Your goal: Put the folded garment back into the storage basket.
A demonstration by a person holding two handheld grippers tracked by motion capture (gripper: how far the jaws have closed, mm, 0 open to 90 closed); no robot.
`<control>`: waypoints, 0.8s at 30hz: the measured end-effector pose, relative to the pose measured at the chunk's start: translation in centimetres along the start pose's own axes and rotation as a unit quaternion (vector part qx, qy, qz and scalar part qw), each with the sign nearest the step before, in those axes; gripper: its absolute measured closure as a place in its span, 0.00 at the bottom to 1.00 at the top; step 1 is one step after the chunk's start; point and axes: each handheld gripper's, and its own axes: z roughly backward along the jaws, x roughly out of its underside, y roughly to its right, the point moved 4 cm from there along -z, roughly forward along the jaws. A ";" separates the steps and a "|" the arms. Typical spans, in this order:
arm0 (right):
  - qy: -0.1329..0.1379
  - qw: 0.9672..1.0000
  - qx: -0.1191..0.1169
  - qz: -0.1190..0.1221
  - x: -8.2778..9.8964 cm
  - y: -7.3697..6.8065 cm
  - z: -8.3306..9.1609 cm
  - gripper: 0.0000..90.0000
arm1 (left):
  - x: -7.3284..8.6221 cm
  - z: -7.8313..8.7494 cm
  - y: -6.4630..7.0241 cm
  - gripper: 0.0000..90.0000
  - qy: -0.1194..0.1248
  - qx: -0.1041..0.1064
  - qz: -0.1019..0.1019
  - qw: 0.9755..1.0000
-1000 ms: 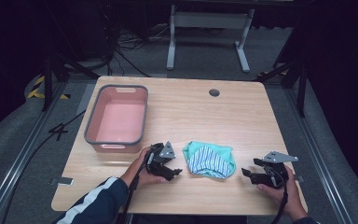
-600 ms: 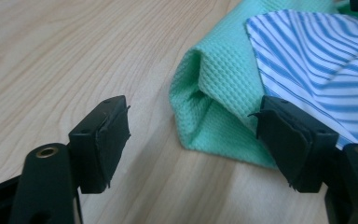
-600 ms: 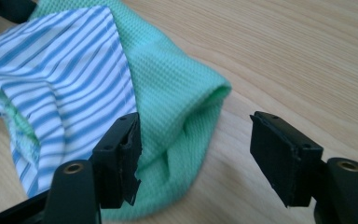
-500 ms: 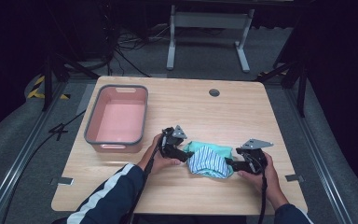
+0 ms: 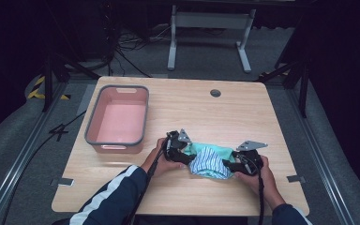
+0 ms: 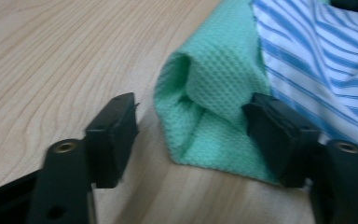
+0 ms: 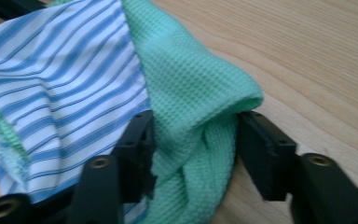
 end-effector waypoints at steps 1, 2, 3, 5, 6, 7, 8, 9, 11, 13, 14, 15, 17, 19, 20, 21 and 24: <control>-0.002 1.000 0.000 -0.001 -0.1 -0.2 0.0 0.61 | 0.0 0.1 0.2 0.56 0.000 0.007 -0.005 1.000; -0.002 1.000 0.000 -0.001 -0.1 -0.2 0.0 0.61 | 0.0 0.1 0.2 0.62 0.000 0.007 -0.005 1.000; -0.006 1.000 -0.007 0.001 -0.1 -0.4 0.1 0.71 | 0.0 0.1 0.4 0.67 0.002 0.015 -0.004 1.000; -0.006 1.000 -0.011 -0.001 -0.2 -0.6 0.1 0.78 | 0.1 0.2 0.4 0.78 0.006 0.025 0.004 1.000; -0.006 1.000 -0.016 -0.001 -0.2 -0.7 0.1 0.82 | 0.1 0.2 0.3 0.81 0.005 0.029 0.006 1.000; -0.005 1.000 -0.018 -0.003 -0.1 -0.9 0.1 0.84 | 0.1 0.2 0.3 0.84 0.007 0.034 0.011 0.999; -0.004 1.000 -0.019 -0.004 -0.1 -0.9 0.1 0.86 | 0.1 0.2 0.3 0.85 0.007 0.036 0.012 0.999; -0.003 1.000 -0.018 -0.004 -0.1 -0.9 0.1 0.87 | 0.1 0.2 0.3 0.86 0.008 0.038 0.015 0.999; -0.004 1.000 -0.018 -0.002 -0.1 -1.0 0.1 0.89 | 0.0 0.2 0.4 0.88 0.004 0.035 0.014 0.999; -0.005 1.000 -0.013 0.006 -0.2 -1.2 0.2 0.90 | 0.0 0.2 0.4 0.89 0.000 0.033 0.015 0.999; -0.006 1.000 -0.012 0.010 -0.2 -1.3 0.3 0.90 | -0.1 0.2 0.4 0.90 -0.005 0.037 0.016 0.999; -0.006 1.000 -0.011 0.013 -0.2 -1.3 0.4 0.91 | -0.2 0.3 0.5 0.90 -0.005 0.038 0.018 0.999; -0.001 1.000 -0.009 0.014 -0.5 -1.4 0.7 0.91 | -0.2 0.4 0.5 0.90 -0.012 0.036 0.017 0.999; 0.007 1.000 -0.010 0.015 -0.8 -1.4 1.1 0.91 | -0.6 0.8 0.6 0.91 -0.009 0.035 0.011 0.999; 0.008 1.000 -0.011 0.014 -1.0 -1.5 1.3 0.91 | -0.8 1.0 0.7 0.91 -0.010 0.035 0.009 0.999; 0.013 1.000 -0.010 0.015 -1.2 -1.5 1.5 0.91 | -0.9 1.2 0.7 0.91 -0.008 0.032 0.009 0.999; 0.023 1.000 -0.010 0.019 -1.9 -1.7 2.1 0.91 | -1.4 1.8 0.6 0.91 -0.004 0.030 0.006 1.000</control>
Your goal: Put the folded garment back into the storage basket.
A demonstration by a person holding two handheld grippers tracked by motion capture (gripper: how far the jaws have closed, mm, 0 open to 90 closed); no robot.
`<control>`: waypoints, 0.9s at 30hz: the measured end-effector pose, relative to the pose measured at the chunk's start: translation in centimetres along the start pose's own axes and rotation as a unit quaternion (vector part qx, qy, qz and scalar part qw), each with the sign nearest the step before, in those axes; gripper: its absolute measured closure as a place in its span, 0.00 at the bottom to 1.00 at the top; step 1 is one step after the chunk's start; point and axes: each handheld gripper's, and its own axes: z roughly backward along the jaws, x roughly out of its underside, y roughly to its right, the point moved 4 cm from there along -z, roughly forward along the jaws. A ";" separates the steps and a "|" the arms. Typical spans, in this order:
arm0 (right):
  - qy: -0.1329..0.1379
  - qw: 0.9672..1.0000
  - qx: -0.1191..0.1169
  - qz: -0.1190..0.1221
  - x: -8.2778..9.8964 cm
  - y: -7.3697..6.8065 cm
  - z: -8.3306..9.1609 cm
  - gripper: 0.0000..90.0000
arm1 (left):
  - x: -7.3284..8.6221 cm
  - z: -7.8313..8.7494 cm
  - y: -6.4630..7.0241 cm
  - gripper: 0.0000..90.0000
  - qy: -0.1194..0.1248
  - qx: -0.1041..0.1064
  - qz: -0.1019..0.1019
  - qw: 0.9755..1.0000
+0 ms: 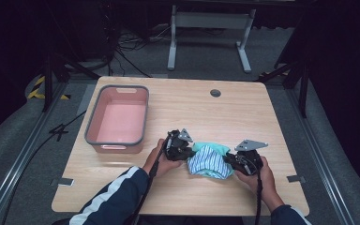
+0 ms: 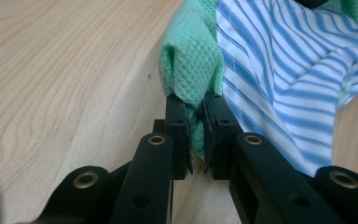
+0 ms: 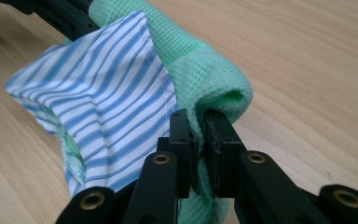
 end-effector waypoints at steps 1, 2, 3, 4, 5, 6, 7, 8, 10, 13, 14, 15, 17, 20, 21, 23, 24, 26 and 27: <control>0.003 1.000 -0.001 -0.002 -0.3 0.0 0.1 0.91 | -0.1 0.1 0.0 0.91 0.001 -0.004 0.001 1.000; 0.005 1.000 -0.002 -0.002 -0.5 -0.1 0.2 0.91 | -0.2 0.3 -0.1 0.91 -0.003 -0.006 -0.008 1.000; 0.007 1.000 -0.001 -0.002 -0.8 -0.1 0.3 0.91 | -0.3 0.4 -0.1 0.91 -0.002 -0.007 -0.004 1.000; 0.007 1.000 -0.001 -0.002 -0.8 -0.1 0.3 0.91 | -0.3 0.4 -0.1 0.91 -0.002 -0.007 -0.004 1.000; 0.008 1.000 -0.001 0.000 -1.0 0.0 0.4 0.91 | -0.4 0.6 -0.1 0.91 0.000 -0.009 -0.003 1.000; 0.011 1.000 -0.002 0.003 -1.4 -0.1 0.4 0.91 | -0.8 1.2 -0.2 0.91 0.002 -0.014 -0.012 1.000; 0.011 1.000 -0.003 0.004 -1.7 -0.2 0.5 0.91 | -1.0 1.5 -0.3 0.91 0.004 -0.014 -0.011 1.000; 0.013 1.000 -0.003 0.003 -1.9 -0.2 0.6 0.91 | -1.2 1.8 -0.3 0.91 0.006 -0.019 -0.012 1.000; 0.014 1.000 -0.004 0.004 -2.1 -0.2 0.7 0.91 | -1.3 2.1 -0.4 0.91 0.006 -0.021 -0.016 1.000; 0.025 1.000 -0.005 0.007 -3.3 -0.4 1.2 0.91 | -2.0 3.4 -0.5 0.91 0.012 -0.031 -0.020 0.999; 0.025 1.000 -0.005 0.007 -3.3 -0.4 1.2 0.91 | -2.0 3.4 -0.5 0.91 0.012 -0.031 -0.020 0.999; 0.027 1.000 -0.005 0.009 -3.6 -0.4 1.3 0.91 | -2.2 3.8 -0.7 0.91 0.014 -0.035 -0.024 0.999; 0.031 0.999 -0.003 0.015 -4.3 -0.5 1.4 0.91 | -2.5 4.4 -0.9 0.91 0.017 -0.039 -0.024 0.999; 0.036 0.999 -0.004 0.019 -5.5 -0.8 1.5 0.91 | -2.8 5.3 -1.2 0.91 0.023 -0.046 -0.025 0.998; 0.039 0.999 -0.005 0.023 -6.3 -1.0 1.5 0.91 | -2.9 6.0 -1.4 0.91 0.024 -0.050 -0.026 0.998; 0.040 0.999 -0.006 0.024 -6.6 -1.1 1.5 0.91 | -3.1 6.5 -1.6 0.91 0.025 -0.055 -0.030 0.998; 0.043 0.999 -0.007 0.030 -7.1 -1.3 1.5 0.91 | -3.2 6.7 -1.7 0.91 0.025 -0.057 -0.030 0.998; 0.046 0.998 -0.010 0.032 -7.8 -1.4 1.5 0.91 | -3.3 7.6 -2.0 0.91 0.027 -0.062 -0.029 0.997; 0.047 0.998 -0.011 0.034 -8.2 -1.5 1.4 0.91 | -3.4 7.9 -2.1 0.91 0.029 -0.064 -0.028 0.997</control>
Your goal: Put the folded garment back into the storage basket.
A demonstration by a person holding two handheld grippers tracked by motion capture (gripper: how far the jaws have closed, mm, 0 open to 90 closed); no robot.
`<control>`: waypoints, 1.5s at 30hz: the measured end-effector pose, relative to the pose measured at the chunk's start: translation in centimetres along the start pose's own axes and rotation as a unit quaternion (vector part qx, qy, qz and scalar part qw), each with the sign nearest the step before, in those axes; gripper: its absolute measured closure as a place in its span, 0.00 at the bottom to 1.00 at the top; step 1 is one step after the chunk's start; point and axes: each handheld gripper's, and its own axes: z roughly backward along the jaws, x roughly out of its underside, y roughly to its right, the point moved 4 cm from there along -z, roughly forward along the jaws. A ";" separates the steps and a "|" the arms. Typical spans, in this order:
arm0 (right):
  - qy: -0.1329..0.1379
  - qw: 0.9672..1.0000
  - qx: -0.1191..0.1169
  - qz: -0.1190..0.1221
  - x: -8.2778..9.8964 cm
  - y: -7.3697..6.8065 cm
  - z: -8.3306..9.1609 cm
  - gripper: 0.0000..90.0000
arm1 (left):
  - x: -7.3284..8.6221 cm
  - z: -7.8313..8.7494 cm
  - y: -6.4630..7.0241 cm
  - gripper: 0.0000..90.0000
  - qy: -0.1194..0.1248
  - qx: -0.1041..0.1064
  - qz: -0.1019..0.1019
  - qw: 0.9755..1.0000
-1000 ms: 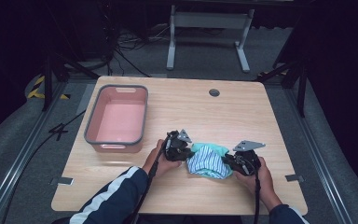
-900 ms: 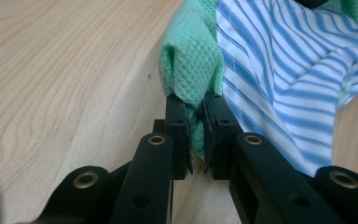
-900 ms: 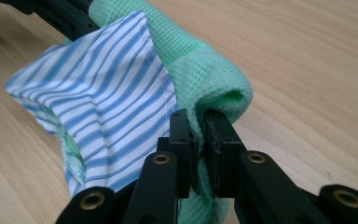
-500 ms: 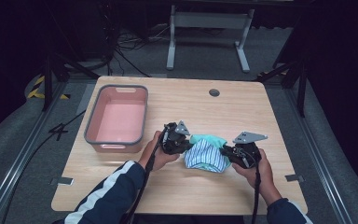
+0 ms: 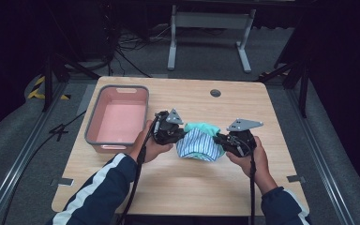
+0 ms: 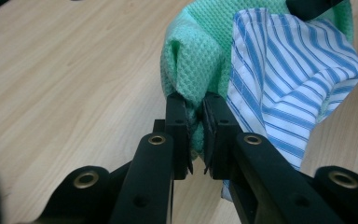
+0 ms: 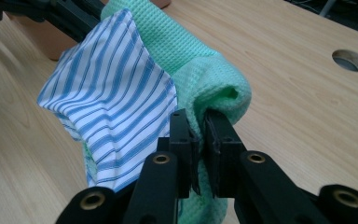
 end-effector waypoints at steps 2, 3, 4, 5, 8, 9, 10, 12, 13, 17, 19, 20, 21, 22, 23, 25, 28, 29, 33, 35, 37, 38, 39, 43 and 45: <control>0.002 1.000 -0.002 0.002 -0.5 -0.1 -0.1 0.91 | -0.1 0.5 -0.3 0.91 0.003 -0.005 0.002 1.000; 0.003 1.000 -0.004 0.003 -0.8 -0.1 -0.2 0.91 | -0.1 0.8 -0.5 0.91 0.003 -0.006 0.003 1.000; 0.004 1.000 -0.005 0.006 -1.2 -0.2 -0.3 0.91 | -0.1 1.1 -0.6 0.91 0.004 -0.009 0.005 1.000; 0.005 1.000 -0.006 0.009 -1.5 -0.3 -0.4 0.91 | -0.1 1.3 -0.8 0.91 0.005 -0.010 0.007 1.000; 0.011 1.000 -0.008 0.015 -2.5 -0.6 -0.5 0.91 | -0.2 2.0 -1.2 0.91 0.010 -0.017 0.013 1.000; 0.011 1.000 -0.008 0.015 -2.5 -0.6 -0.5 0.91 | -0.2 2.0 -1.2 0.91 0.010 -0.017 0.013 1.000; 0.014 1.000 -0.010 0.021 -3.3 -0.8 -0.7 0.91 | -0.2 2.6 -1.6 0.91 0.014 -0.023 0.016 1.000; 0.017 1.000 -0.011 0.023 -4.0 -1.1 -0.9 0.91 | -0.1 3.0 -1.9 0.91 0.014 -0.027 0.017 0.999; 0.019 0.999 -0.013 0.025 -4.3 -1.2 -0.9 0.91 | -0.1 3.2 -2.1 0.91 0.015 -0.030 0.017 0.999; 0.023 0.999 -0.018 0.031 -5.1 -1.7 -1.3 0.91 | 0.0 3.8 -2.7 0.91 0.020 -0.035 0.023 0.999; 0.025 0.999 -0.018 0.034 -5.7 -1.9 -1.5 0.91 | 0.1 4.2 -3.0 0.91 0.021 -0.040 0.023 0.999; 0.026 0.999 -0.020 0.036 -6.0 -2.0 -1.6 0.91 | 0.2 4.5 -3.2 0.91 0.023 -0.044 0.025 0.998; 0.029 0.999 -0.020 0.037 -6.4 -2.1 -1.7 0.91 | 0.2 4.7 -3.3 0.91 0.026 -0.045 0.028 0.998; 0.031 0.999 -0.021 0.039 -6.7 -2.2 -1.8 0.91 | 0.3 5.1 -3.6 0.91 0.027 -0.047 0.030 0.998; 0.032 0.998 -0.024 0.039 -7.1 -2.4 -2.0 0.91 | 0.3 5.2 -3.7 0.91 0.028 -0.050 0.030 0.998; 0.033 0.998 -0.024 0.043 -7.6 -2.5 -2.2 0.91 | 0.4 5.8 -4.0 0.91 0.031 -0.054 0.034 0.997; 0.034 0.998 -0.028 0.045 -8.4 -2.9 -2.6 0.91 | 0.7 6.6 -4.5 0.91 0.035 -0.061 0.041 0.997; 0.035 0.998 -0.031 0.046 -8.8 -3.0 -2.8 0.91 | 0.8 6.8 -4.7 0.91 0.034 -0.064 0.039 0.997; 0.036 0.997 -0.037 0.052 -9.7 -3.7 -3.7 0.91 | 1.4 7.7 -5.3 0.91 0.032 -0.074 0.046 0.996; 0.037 0.997 -0.039 0.057 -10.3 -4.1 -4.1 0.91 | 1.7 8.1 -5.6 0.91 0.035 -0.078 0.051 0.995; 0.037 0.997 -0.044 0.059 -10.8 -4.5 -4.6 0.91 | 1.9 8.6 -6.0 0.91 0.036 -0.083 0.052 0.994; 0.037 0.996 -0.045 0.062 -10.9 -4.6 -4.8 0.91 | 2.1 9.0 -6.2 0.91 0.036 -0.087 0.053 0.994; 0.036 0.996 -0.047 0.063 -11.2 -4.9 -5.0 0.91 | 2.2 9.2 -6.3 0.91 0.037 -0.088 0.058 0.994; 0.037 0.995 -0.055 0.069 -12.1 -5.7 -5.9 0.91 | 2.8 9.9 -6.8 0.91 0.038 -0.097 0.063 0.993; 0.036 0.995 -0.057 0.070 -12.2 -5.9 -6.2 0.91 | 3.2 10.3 -7.2 0.91 0.035 -0.105 0.069 0.991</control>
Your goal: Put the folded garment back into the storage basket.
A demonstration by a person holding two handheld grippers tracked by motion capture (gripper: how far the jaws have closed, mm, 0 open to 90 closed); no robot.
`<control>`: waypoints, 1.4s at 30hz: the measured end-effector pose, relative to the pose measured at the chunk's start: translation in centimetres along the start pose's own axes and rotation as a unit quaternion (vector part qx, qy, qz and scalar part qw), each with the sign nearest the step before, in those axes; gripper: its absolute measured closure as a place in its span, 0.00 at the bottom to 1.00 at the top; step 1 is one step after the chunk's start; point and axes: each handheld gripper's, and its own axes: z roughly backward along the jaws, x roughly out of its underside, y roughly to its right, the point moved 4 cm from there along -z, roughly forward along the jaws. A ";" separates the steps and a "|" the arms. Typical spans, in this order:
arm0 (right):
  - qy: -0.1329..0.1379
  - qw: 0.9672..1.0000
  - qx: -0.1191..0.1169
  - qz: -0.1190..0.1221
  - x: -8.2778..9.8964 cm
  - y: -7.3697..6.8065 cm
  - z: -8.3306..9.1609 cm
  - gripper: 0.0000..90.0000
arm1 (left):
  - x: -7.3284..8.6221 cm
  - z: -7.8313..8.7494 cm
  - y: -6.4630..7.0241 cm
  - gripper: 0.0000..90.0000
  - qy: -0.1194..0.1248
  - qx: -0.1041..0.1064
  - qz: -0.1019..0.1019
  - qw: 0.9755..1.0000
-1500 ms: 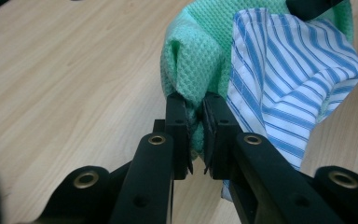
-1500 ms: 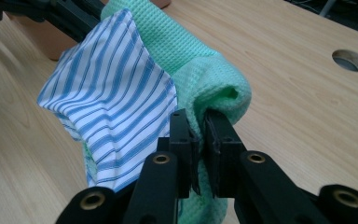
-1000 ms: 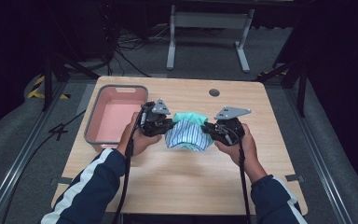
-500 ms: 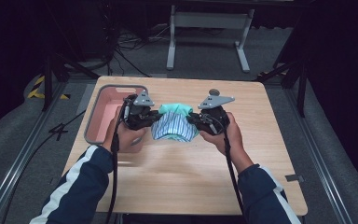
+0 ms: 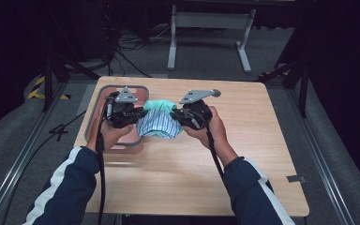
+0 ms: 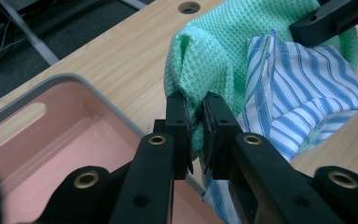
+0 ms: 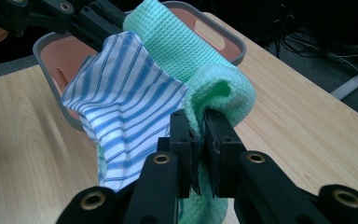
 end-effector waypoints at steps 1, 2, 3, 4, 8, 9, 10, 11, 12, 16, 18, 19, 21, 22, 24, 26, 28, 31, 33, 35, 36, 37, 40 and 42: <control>0.002 1.000 -0.002 0.001 -0.3 -0.2 -0.3 0.91 | 0.1 0.2 -0.3 0.91 0.001 -0.004 0.002 1.000; 0.002 1.000 -0.005 0.000 -0.5 -0.2 -0.7 0.91 | 0.3 0.4 -0.6 0.91 0.004 -0.008 0.008 1.000; 0.003 1.000 -0.008 0.000 -0.8 -0.4 -1.1 0.91 | 0.5 0.6 -0.9 0.91 0.003 -0.009 0.013 1.000; 0.003 1.000 -0.008 0.001 -1.0 -0.5 -1.4 0.91 | 0.6 0.8 -1.2 0.91 0.005 -0.013 0.016 1.000; 0.004 1.000 -0.014 0.007 -1.8 -1.0 -2.5 0.91 | 1.5 1.5 -2.2 0.91 0.002 -0.024 0.025 0.999; 0.004 1.000 -0.016 0.007 -2.0 -1.0 -2.7 0.91 | 1.7 1.8 -2.6 0.91 0.001 -0.025 0.024 0.999; 0.006 1.000 -0.020 0.007 -2.2 -1.2 -3.0 0.91 | 1.8 1.9 -2.7 0.91 -0.001 -0.026 0.024 0.999; 0.007 1.000 -0.021 0.009 -2.3 -1.3 -3.2 0.91 | 2.0 2.1 -3.0 0.91 0.001 -0.029 0.030 0.999; 0.007 1.000 -0.023 0.009 -2.5 -1.4 -3.5 0.91 | 2.2 2.2 -3.2 0.91 0.000 -0.031 0.032 0.999; 0.007 0.999 -0.028 0.014 -3.4 -2.0 -4.6 0.91 | 2.7 2.7 -4.1 0.91 -0.003 -0.045 0.031 0.999; 0.007 0.999 -0.030 0.015 -3.6 -2.1 -4.8 0.91 | 2.9 2.9 -4.4 0.91 -0.004 -0.047 0.033 0.998; 0.008 0.999 -0.031 0.017 -3.9 -2.3 -5.2 0.91 | 3.0 3.0 -4.7 0.91 -0.005 -0.051 0.037 0.998; 0.007 0.999 -0.033 0.018 -4.3 -2.6 -5.7 0.91 | 3.3 3.3 -5.1 0.91 -0.008 -0.055 0.040 0.998; 0.007 0.999 -0.035 0.019 -4.5 -2.8 -6.0 0.91 | 3.4 3.4 -5.3 0.91 -0.009 -0.059 0.042 0.997; 0.005 0.999 -0.039 0.024 -4.9 -3.2 -6.7 0.91 | 3.7 3.8 -5.6 0.91 -0.012 -0.064 0.042 0.997; 0.003 0.999 -0.043 0.026 -5.2 -3.5 -7.3 0.91 | 3.9 4.1 -6.0 0.91 -0.018 -0.072 0.039 0.996; 0.001 0.999 -0.045 0.027 -5.5 -3.7 -7.9 0.91 | 4.2 4.3 -6.3 0.91 -0.017 -0.075 0.045 0.996; 0.000 0.999 -0.047 0.027 -5.7 -3.9 -8.5 0.91 | 4.6 4.5 -6.8 0.91 -0.017 -0.078 0.050 0.996; -0.002 0.998 -0.049 0.025 -5.8 -4.0 -9.0 0.91 | 4.9 4.5 -7.1 0.91 -0.020 -0.083 0.049 0.995; -0.004 0.998 -0.051 0.024 -5.8 -4.0 -9.5 0.91 | 5.2 4.4 -7.3 0.91 -0.022 -0.084 0.053 0.995; -0.004 0.998 -0.052 0.023 -5.8 -4.1 -9.7 0.91 | 5.3 4.4 -7.4 0.91 -0.025 -0.085 0.056 0.994; -0.006 0.998 -0.052 0.023 -5.8 -4.1 -9.9 0.91 | 5.5 4.3 -7.4 0.91 -0.026 -0.086 0.056 0.994; -0.007 0.998 -0.054 0.023 -5.6 -4.3 -10.6 0.91 | 5.8 3.9 -7.7 0.91 -0.027 -0.090 0.059 0.994; -0.007 0.998 -0.056 0.024 -5.5 -4.4 -11.0 0.91 | 6.0 3.8 -7.9 0.91 -0.036 -0.093 0.058 0.993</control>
